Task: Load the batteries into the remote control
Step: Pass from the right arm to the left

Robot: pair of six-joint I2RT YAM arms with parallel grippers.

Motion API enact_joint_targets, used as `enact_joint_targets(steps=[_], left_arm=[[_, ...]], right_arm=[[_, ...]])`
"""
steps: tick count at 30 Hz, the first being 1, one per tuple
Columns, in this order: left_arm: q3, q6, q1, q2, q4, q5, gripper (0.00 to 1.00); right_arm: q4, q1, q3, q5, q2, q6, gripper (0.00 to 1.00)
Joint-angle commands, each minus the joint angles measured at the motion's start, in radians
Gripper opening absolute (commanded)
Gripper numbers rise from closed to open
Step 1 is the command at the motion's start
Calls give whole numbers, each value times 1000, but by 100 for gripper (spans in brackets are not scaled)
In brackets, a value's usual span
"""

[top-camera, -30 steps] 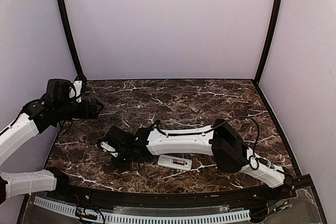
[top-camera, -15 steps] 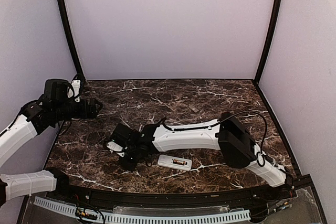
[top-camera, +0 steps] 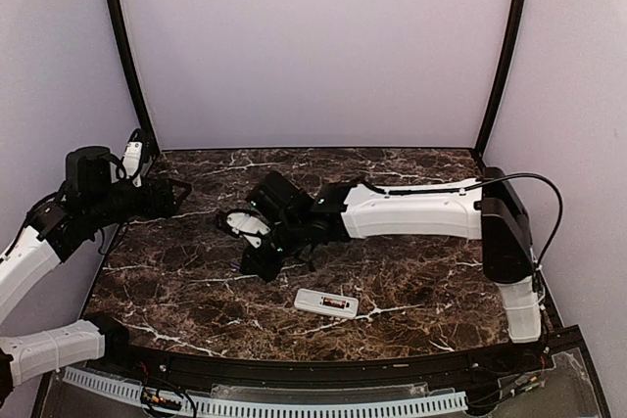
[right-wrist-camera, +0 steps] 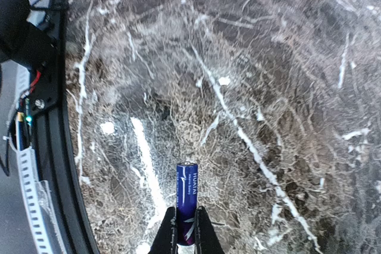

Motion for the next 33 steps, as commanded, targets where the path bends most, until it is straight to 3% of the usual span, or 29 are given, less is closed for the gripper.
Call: enact_joint_targets(steps=[1,6,9,13,16,21,29,33], left_arm=[[-7,77,5,-26,73,150,83],[-4,233,-22,-43,163,334,79],[9,354,-93,-22,184,312,79],[54,569,-283,69,148,246,81],[65,708,-333,132,142,291,82],[71,1061,-441,219,171,349,80],[17,1576,-570,334,393,173,68],[23,1664,-601,392,441,114,65]], right_arm=[[101,-57,-72,-98,-147,19,0],[87,-120,-195,-124,-287,40,0],[94,-160,-287,-133,-366,60,0],[90,-216,-379,-173,-452,77,0],[82,-259,-430,-238,-491,61,0],[32,-295,-450,-305,-515,7,0],[17,-307,-453,-403,-521,-1,0],[30,-308,-444,-447,-514,21,0]])
